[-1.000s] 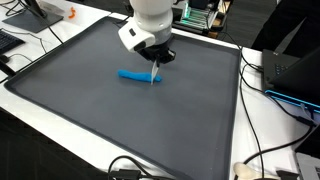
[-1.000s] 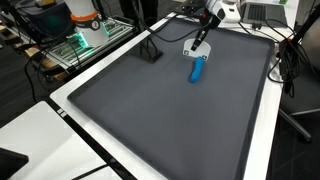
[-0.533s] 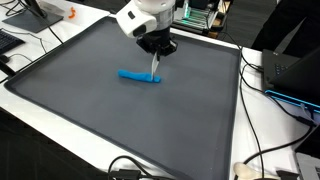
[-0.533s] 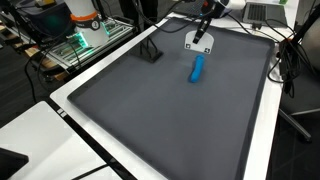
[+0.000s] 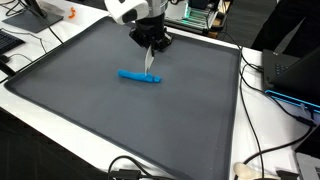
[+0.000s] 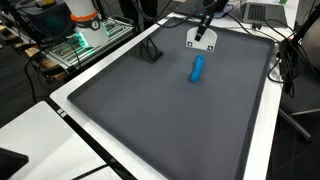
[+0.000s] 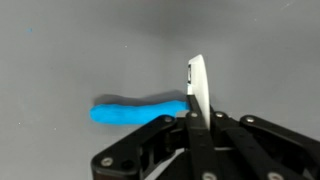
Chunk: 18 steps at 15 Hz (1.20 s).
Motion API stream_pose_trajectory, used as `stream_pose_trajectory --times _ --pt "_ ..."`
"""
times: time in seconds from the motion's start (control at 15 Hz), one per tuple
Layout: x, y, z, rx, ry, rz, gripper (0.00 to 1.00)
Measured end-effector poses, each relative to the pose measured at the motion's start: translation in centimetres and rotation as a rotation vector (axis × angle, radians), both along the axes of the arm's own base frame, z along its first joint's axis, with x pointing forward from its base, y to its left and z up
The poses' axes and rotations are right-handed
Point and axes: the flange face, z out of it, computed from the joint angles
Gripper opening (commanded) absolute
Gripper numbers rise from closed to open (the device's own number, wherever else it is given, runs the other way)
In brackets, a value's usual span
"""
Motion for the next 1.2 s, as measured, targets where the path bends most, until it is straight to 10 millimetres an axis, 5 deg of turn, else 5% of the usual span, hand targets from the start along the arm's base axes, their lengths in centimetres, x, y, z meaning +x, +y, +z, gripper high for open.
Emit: stream_pose_trajectory --times 1.2 --pt "1.6 -0.8 -4.1 -0.014 -0.064 0.038 0.01"
